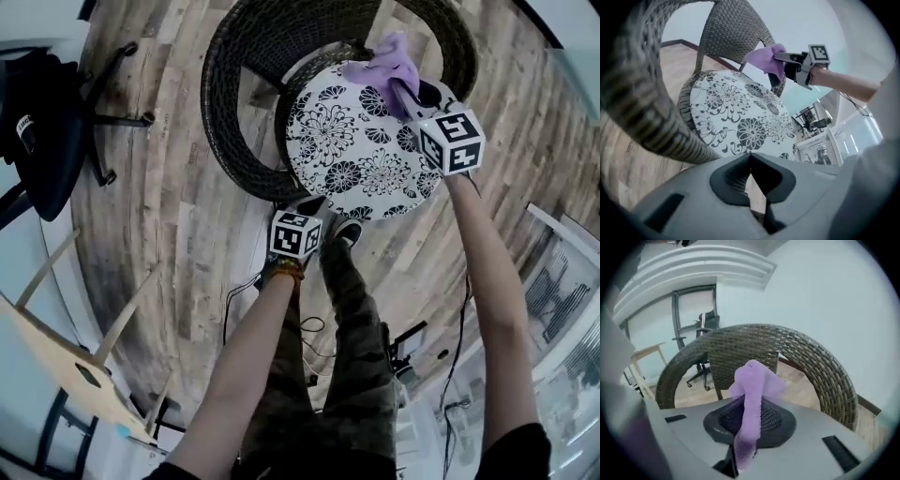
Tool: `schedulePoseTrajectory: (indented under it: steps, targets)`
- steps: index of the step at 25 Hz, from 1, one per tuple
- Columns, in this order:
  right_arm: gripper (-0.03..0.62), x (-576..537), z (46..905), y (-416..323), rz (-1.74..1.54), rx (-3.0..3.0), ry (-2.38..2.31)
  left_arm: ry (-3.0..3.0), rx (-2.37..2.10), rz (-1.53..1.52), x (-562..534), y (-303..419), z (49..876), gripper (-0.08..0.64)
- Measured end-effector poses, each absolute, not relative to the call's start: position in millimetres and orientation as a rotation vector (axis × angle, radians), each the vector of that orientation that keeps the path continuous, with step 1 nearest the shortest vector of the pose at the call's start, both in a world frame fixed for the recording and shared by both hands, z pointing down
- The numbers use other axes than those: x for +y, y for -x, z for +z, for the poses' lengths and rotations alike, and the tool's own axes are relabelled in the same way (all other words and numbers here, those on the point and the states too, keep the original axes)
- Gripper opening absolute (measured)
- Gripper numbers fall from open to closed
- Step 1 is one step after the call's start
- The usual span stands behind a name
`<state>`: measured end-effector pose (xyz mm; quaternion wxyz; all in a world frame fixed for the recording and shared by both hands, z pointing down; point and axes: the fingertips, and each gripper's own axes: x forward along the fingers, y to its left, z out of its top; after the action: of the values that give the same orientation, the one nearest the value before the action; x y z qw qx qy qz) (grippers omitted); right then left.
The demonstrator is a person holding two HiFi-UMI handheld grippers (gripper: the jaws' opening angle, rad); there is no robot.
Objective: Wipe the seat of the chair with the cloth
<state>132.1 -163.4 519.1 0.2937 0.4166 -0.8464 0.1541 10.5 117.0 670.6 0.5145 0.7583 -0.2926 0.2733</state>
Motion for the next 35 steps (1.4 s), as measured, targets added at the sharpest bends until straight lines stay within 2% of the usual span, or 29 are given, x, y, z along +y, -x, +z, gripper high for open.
schedulePoseTrajectory:
  steps: [7,19,35]
  targets:
    - [0.052,-75.4,446.6,-127.1,0.347,-2.311,-1.114,-2.1,-0.682,0.678,80.4,-34.5,578.6,0.018]
    - [0.053,-4.7,325.9,-163.4,0.336,-2.334,-1.279,-2.486,-0.775,0.609,46.5,-82.5,387.0,0.02]
    - [0.052,50.3,242.5,-171.6,0.457,-2.274,-1.531,-2.61,-0.932,0.542,34.8,-72.5,258.7,0.02]
